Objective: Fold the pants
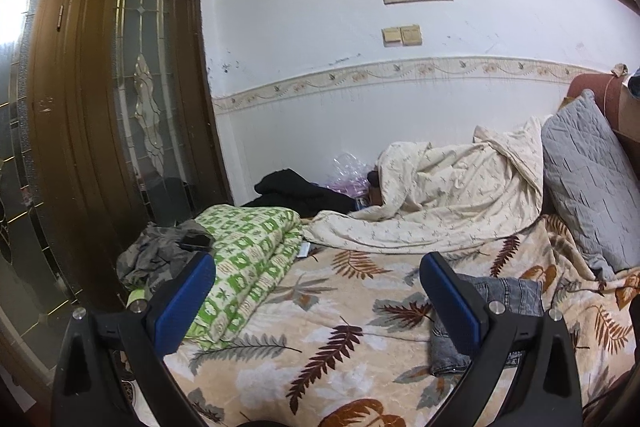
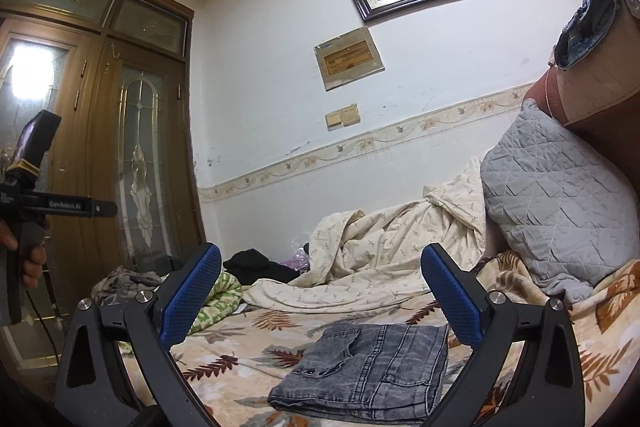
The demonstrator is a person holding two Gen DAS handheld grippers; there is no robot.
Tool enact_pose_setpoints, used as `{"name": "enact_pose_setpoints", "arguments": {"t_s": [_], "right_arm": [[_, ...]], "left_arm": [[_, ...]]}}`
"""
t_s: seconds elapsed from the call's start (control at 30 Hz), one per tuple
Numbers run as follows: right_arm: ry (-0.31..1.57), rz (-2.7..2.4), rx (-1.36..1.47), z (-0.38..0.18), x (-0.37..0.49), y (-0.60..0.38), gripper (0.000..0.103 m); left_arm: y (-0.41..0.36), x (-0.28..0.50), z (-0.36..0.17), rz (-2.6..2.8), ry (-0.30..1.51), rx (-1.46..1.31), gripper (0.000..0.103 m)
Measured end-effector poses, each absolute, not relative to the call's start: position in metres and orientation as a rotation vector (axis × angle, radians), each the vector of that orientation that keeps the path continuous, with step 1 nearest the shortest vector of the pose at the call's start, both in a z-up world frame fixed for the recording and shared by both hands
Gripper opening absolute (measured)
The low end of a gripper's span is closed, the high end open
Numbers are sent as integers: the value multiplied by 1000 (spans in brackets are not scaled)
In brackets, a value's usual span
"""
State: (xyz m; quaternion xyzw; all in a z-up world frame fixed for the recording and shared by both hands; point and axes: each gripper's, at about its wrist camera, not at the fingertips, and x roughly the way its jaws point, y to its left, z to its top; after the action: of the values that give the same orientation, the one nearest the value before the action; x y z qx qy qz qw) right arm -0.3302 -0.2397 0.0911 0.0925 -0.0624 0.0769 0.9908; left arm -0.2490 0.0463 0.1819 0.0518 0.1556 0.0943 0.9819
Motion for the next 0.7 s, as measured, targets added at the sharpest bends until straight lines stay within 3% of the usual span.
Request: {"name": "enact_pose_setpoints", "arguments": {"t_s": [0.7], "right_arm": [[-61, 168, 121, 83, -309, -210, 101]], "left_arm": [[53, -234, 168, 175, 358, 89, 103]]}}
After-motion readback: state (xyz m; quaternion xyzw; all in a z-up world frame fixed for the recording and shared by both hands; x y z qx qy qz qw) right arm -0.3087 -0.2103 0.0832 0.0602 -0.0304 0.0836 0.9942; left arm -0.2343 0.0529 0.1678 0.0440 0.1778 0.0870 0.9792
